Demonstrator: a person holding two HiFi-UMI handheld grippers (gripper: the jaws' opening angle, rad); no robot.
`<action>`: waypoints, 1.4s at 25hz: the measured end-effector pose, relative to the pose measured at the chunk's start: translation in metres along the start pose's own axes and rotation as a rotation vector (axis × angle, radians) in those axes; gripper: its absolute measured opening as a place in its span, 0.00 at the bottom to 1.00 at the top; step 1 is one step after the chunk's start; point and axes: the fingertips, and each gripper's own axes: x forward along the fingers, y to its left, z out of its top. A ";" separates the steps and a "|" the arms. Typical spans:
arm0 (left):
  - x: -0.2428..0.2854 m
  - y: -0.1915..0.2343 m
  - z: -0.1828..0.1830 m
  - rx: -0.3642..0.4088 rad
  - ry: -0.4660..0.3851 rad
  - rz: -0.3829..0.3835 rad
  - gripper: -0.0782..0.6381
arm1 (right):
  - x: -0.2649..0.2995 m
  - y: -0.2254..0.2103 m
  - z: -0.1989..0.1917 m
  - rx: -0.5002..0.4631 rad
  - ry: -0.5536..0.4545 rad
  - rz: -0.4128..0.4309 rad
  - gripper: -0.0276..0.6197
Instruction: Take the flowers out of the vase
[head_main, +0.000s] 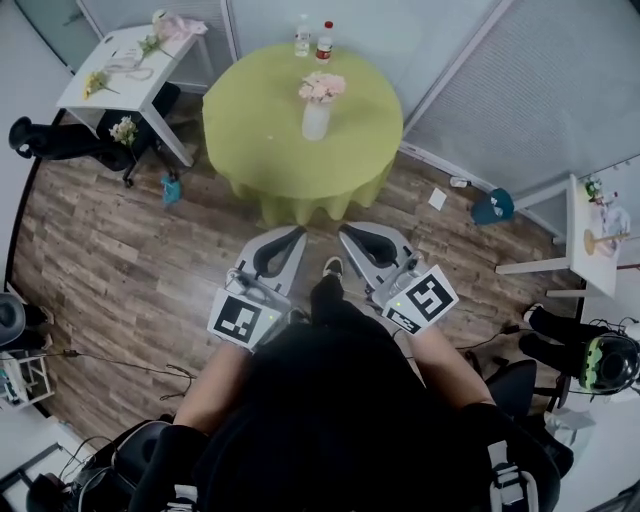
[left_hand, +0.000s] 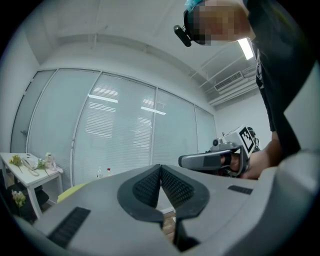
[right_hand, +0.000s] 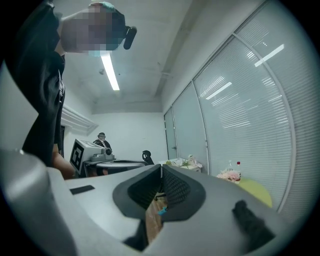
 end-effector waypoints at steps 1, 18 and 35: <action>0.004 0.004 0.000 0.000 -0.001 0.008 0.13 | 0.003 -0.005 0.002 0.001 -0.005 0.004 0.07; 0.116 0.057 -0.001 0.019 0.037 0.036 0.13 | 0.044 -0.121 0.005 -0.009 0.002 0.049 0.07; 0.197 0.095 -0.001 0.042 0.078 0.127 0.13 | 0.074 -0.205 0.005 0.007 -0.016 0.164 0.07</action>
